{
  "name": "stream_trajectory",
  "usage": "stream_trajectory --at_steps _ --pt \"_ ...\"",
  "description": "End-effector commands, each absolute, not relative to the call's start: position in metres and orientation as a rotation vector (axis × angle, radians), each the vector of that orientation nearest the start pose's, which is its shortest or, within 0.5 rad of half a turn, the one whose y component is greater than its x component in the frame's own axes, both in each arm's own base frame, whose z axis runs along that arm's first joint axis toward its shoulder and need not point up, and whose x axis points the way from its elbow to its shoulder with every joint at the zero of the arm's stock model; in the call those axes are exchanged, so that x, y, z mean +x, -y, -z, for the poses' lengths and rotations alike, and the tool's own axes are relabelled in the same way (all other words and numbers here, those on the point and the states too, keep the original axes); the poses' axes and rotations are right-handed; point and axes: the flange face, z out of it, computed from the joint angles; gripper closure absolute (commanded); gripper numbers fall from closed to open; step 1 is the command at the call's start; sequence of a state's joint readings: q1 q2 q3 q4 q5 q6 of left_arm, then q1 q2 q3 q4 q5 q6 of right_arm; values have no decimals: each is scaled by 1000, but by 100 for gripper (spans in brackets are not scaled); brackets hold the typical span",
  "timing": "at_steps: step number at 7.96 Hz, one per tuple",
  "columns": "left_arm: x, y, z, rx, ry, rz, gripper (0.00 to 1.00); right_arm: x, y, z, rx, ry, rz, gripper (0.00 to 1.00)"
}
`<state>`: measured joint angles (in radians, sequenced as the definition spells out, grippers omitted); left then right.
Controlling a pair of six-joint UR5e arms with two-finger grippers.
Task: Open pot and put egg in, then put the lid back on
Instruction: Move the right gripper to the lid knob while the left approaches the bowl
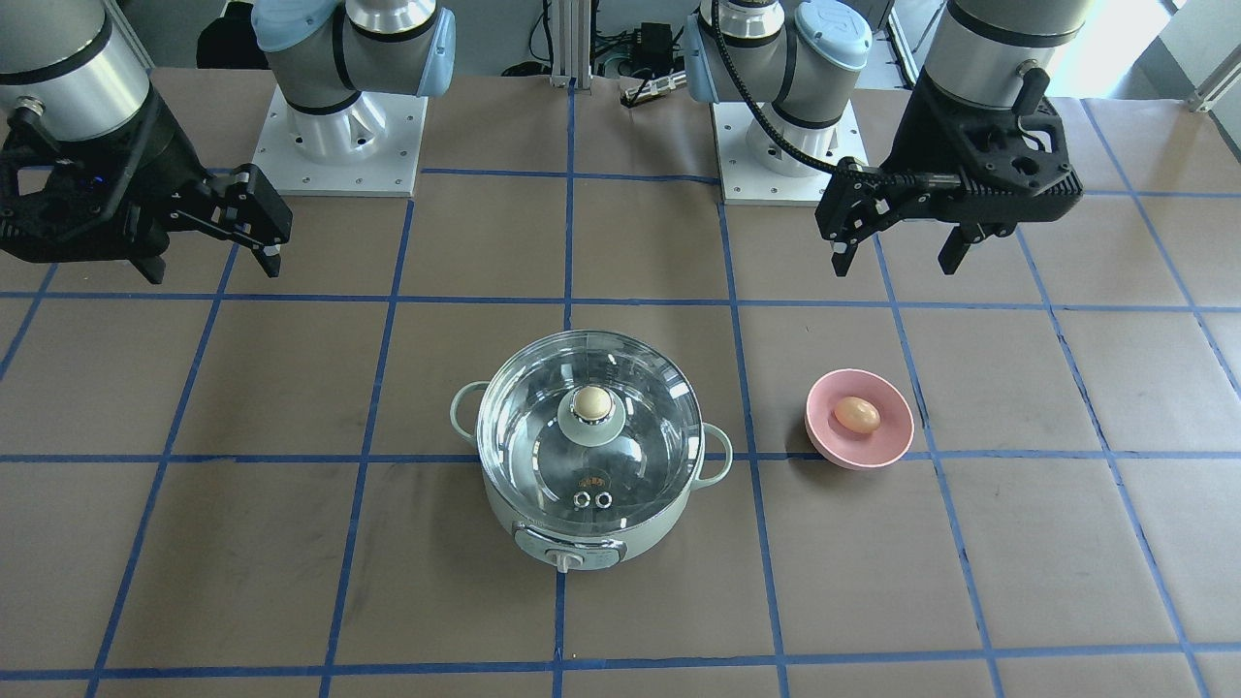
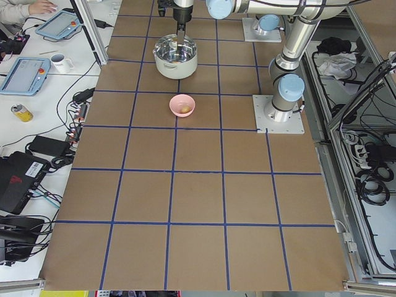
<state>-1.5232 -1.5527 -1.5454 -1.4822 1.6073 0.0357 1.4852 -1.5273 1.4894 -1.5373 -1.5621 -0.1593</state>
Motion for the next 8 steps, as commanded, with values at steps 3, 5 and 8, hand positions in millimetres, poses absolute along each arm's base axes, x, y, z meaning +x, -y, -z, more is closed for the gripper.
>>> stream_trajectory --at_steps 3,5,8 --pt "-105 502 -519 -19 -3087 198 0 82 518 -500 -108 -3175 -39 0" --pt "-88 508 -506 -18 -3085 141 0 94 519 -501 -147 -3185 -21 0" --pt "-27 503 -447 -176 -3095 -59 0 197 517 -494 -241 -3155 106 0"
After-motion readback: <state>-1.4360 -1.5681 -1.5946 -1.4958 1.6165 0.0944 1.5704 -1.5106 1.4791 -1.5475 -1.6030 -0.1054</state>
